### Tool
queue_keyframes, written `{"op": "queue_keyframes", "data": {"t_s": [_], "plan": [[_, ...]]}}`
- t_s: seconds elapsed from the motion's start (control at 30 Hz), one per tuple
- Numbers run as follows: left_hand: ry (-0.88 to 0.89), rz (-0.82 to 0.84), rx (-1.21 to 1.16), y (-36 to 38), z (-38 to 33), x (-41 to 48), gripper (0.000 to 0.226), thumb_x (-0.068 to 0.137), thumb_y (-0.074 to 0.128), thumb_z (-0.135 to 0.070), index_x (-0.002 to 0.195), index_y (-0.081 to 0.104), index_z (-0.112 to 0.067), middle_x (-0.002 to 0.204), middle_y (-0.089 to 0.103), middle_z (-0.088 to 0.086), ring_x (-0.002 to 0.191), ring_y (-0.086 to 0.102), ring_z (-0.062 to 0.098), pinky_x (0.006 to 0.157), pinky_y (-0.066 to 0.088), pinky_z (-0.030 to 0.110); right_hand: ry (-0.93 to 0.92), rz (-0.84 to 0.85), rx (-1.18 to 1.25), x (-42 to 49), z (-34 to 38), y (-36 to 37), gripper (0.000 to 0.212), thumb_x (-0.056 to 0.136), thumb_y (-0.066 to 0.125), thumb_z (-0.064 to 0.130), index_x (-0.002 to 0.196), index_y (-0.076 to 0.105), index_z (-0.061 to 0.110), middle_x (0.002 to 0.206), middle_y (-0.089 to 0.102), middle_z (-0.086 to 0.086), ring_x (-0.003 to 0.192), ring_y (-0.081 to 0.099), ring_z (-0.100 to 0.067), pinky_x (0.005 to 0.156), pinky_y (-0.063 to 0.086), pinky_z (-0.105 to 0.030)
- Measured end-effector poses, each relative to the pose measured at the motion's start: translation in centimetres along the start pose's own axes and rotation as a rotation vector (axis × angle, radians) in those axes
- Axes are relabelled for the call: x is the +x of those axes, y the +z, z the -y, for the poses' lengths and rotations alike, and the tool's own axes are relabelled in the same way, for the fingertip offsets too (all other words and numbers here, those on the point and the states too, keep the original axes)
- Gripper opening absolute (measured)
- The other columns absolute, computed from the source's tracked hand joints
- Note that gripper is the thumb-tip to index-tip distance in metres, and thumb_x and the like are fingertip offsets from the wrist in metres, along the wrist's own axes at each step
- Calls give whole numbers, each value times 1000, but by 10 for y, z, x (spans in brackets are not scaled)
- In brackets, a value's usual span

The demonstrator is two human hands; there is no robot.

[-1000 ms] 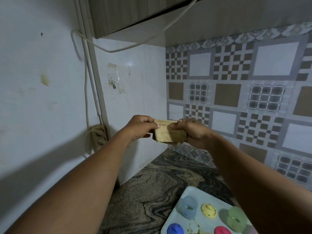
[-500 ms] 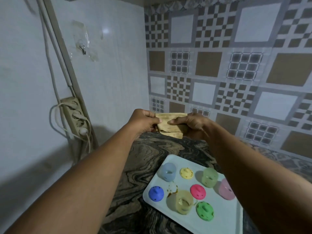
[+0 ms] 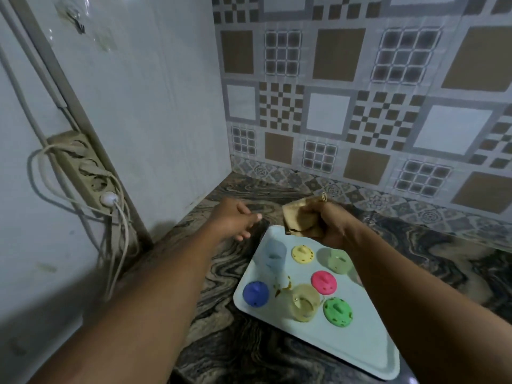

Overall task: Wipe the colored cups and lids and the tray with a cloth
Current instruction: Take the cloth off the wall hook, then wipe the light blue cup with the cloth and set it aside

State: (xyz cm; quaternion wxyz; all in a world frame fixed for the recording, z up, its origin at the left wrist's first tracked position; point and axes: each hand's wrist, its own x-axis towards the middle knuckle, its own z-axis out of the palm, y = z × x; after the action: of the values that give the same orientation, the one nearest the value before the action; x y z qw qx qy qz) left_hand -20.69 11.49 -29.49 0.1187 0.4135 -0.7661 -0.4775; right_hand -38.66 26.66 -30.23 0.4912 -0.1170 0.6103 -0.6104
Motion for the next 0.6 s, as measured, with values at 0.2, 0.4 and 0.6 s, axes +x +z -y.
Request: {"op": "queue_keyframes", "data": {"t_s": [0.2, 0.4, 0.6], "plan": [[215, 154, 433, 36, 45, 18, 27, 81, 78, -32, 103, 69, -19, 101, 70, 3, 90, 67, 18, 86, 56, 39, 80, -180, 30, -3, -39, -27, 23, 101, 43, 5, 101, 65, -3, 85, 73, -22, 72, 73, -32, 54, 61, -41], [359, 242, 818, 88, 56, 35, 42, 82, 69, -53, 112, 71, -22, 112, 68, 6, 104, 64, 28, 78, 50, 33, 33, -170, 211, -7, -61, -30, 22, 96, 42, -1, 96, 64, -6, 96, 59, -27, 91, 60, -38, 65, 63, -49], [272, 256, 680, 98, 68, 54, 26, 93, 62, -37, 83, 72, -15, 97, 72, 11, 92, 68, 30, 75, 53, 33, -157, -360, 126, -12, -80, -16, 30, 98, 42, -3, 100, 72, 2, 102, 70, -31, 89, 71, -41, 83, 60, -52]]}}
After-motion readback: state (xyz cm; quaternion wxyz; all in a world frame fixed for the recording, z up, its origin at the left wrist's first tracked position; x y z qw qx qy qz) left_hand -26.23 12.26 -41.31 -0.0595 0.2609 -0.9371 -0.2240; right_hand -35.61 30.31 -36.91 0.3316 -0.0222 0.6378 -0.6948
